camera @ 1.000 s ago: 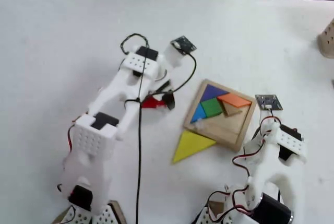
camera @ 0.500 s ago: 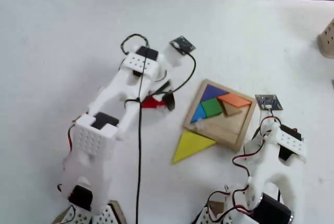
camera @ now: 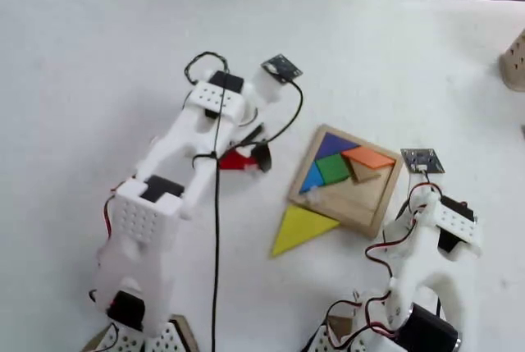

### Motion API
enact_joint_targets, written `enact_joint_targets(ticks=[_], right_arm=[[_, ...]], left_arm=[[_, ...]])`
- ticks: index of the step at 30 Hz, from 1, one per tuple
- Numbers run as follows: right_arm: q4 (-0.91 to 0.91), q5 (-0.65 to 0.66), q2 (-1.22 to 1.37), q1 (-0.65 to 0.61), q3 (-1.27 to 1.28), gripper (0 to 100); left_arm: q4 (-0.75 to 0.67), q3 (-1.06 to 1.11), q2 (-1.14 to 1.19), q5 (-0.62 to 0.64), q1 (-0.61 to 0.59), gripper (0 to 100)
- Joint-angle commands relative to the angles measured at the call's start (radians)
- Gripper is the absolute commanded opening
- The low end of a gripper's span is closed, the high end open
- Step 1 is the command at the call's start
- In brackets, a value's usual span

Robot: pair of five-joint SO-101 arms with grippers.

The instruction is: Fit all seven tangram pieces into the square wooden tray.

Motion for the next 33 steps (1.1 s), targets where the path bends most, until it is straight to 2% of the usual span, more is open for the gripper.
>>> enact_joint_targets(ticks=[1, 8, 12, 21, 23, 27, 33], right_arm=[[-0.008, 0.012, -0.013, -0.005, -0.005, 1.8], [-0.008, 0.012, -0.013, -0.004, -0.005, 1.8], [-0.008, 0.012, -0.013, -0.005, -0.005, 1.8], [-0.008, 0.014, -0.013, -0.007, -0.005, 1.8], [-0.008, 0.014, -0.013, -0.007, -0.005, 1.8], [-0.008, 0.014, -0.013, -0.007, -0.005, 1.8], [-0.008, 0.014, -0.013, -0.007, -0.005, 1.8]], left_arm=[[0.011, -0.014, -0.010, 0.003, -0.012, 34], [0.054, -0.032, 0.018, -0.003, -0.012, 34], [0.126, -0.114, 0.073, -0.060, -0.002, 34], [0.235, -0.299, 0.191, -0.058, 0.002, 34], [0.253, -0.328, 0.206, -0.058, 0.001, 30], [0.255, -0.364, 0.219, -0.058, 0.002, 14], [0.255, -0.365, 0.219, -0.058, 0.004, 13]])
